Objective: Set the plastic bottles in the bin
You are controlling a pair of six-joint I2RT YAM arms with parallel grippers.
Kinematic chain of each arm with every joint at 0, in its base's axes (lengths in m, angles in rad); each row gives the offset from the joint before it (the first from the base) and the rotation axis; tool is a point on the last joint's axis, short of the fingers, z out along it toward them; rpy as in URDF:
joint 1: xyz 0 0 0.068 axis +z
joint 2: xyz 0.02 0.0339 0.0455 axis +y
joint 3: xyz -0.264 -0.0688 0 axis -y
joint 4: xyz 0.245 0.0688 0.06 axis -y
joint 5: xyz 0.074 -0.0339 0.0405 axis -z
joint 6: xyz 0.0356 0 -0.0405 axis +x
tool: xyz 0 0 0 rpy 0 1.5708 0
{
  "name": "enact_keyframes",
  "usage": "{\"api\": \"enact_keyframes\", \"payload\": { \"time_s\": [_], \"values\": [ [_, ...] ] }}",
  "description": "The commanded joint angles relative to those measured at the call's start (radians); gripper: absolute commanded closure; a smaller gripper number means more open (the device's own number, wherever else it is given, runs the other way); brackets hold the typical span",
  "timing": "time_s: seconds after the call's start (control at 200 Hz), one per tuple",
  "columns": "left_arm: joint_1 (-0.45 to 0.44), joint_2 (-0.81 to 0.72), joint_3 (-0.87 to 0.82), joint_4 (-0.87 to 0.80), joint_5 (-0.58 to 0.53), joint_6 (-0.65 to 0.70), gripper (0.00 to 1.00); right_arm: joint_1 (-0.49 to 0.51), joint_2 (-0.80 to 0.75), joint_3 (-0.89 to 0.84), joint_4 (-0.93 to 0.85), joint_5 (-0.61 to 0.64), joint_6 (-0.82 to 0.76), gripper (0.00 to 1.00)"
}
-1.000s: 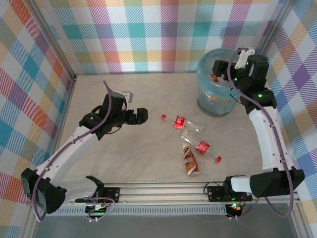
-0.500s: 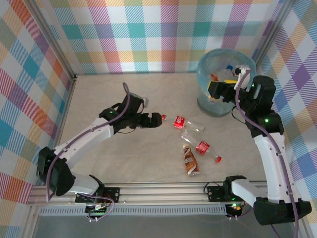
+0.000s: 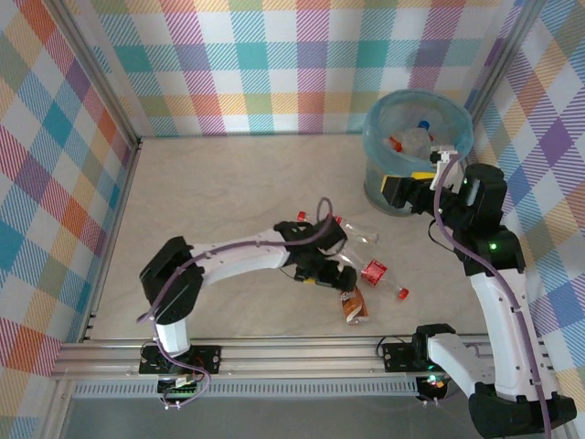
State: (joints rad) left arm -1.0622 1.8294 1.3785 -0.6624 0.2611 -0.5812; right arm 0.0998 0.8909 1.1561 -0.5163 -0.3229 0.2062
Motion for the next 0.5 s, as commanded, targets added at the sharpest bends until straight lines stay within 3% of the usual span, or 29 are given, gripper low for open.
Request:
{"api": "enact_keyframes", "payload": {
  "time_s": [0.0,0.215,0.5],
  "values": [
    [-0.060,0.050,0.043,-0.057,0.022,-0.037,0.00,0.005,-0.034,-0.036,-0.021,-0.009,-0.021,0.16],
    [-0.123,0.125,0.059,-0.006,0.034,-0.091,0.00,0.005,-0.082,-0.107,-0.049,-0.033,-0.016,0.15],
    [-0.127,0.190,0.105,-0.003,0.021,-0.101,0.05,0.004,-0.099,-0.158,-0.030,-0.027,-0.010,0.15]
  ]
}}
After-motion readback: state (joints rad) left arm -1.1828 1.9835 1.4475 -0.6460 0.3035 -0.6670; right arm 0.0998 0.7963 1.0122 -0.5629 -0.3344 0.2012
